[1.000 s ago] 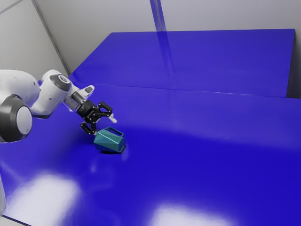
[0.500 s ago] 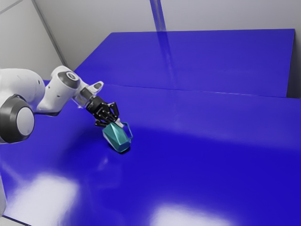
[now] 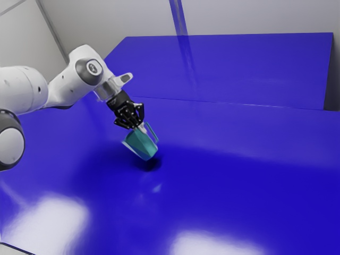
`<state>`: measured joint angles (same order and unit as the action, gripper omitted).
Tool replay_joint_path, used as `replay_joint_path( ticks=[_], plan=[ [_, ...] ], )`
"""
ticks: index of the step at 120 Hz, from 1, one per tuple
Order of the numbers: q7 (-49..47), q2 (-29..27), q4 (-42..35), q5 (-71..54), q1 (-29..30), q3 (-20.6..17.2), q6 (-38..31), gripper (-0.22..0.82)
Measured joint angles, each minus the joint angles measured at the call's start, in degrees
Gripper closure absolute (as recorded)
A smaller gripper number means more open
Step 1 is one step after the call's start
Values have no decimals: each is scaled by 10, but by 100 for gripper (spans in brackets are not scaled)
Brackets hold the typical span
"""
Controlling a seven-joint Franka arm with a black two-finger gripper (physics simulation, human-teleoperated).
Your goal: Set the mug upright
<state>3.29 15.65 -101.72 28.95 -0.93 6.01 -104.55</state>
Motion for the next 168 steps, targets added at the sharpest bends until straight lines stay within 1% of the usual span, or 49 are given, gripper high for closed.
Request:
replay_joint_path(
  ticks=[9, 18, 37, 48, 61, 76, 85, 107, 159, 160, 168],
  plan=[
    [-17, -26, -21, -70, -23, -9, -31, 79],
    [-36, -56, -60, -134, -44, -13, -67, 79],
    [-87, -127, -140, -266, -62, -52, -130, 79],
    [-117, -143, -166, -316, -76, -62, -160, 79],
    [-149, -145, -179, -345, -94, -64, -185, 79],
    [-180, -135, -187, -357, -105, -65, -208, 79],
    [-196, -129, -192, -358, -97, -65, -217, 79],
    [-229, -109, -195, -359, -57, -65, -229, 79],
    [-278, -80, -195, -358, -64, -65, -244, 79],
    [-278, -80, -195, -358, -64, -65, -244, 78],
    [-280, -85, -195, -355, -63, -66, -242, 63]
  ],
)
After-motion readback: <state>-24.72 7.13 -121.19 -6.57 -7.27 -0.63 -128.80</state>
